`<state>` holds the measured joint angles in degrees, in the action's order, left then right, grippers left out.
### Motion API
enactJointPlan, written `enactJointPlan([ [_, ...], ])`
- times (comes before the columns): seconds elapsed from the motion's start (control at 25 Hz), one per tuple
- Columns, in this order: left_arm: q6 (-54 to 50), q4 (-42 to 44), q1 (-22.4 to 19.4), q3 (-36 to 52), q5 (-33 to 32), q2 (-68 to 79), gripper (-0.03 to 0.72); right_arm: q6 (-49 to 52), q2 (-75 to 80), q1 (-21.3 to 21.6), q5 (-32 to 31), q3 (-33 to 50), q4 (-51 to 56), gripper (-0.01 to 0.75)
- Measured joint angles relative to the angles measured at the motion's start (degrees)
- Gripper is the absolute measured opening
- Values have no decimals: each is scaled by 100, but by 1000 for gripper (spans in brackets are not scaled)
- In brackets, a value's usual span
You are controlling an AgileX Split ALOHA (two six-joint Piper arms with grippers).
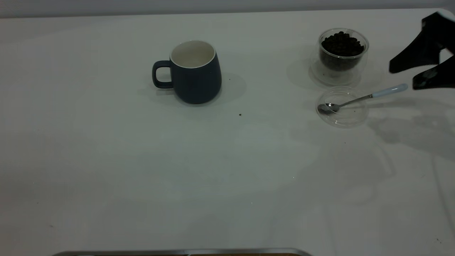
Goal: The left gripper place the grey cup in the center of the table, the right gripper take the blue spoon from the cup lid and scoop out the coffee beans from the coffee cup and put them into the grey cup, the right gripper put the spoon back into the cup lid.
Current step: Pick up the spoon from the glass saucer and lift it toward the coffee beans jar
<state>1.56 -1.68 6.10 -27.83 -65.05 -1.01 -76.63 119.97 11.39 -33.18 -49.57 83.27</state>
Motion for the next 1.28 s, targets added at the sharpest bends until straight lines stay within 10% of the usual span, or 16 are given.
enactJointPlan([
  [1.28,-13,0,0,0,0,0,555,732,1501,0,176,-1983,-2725,590],
])
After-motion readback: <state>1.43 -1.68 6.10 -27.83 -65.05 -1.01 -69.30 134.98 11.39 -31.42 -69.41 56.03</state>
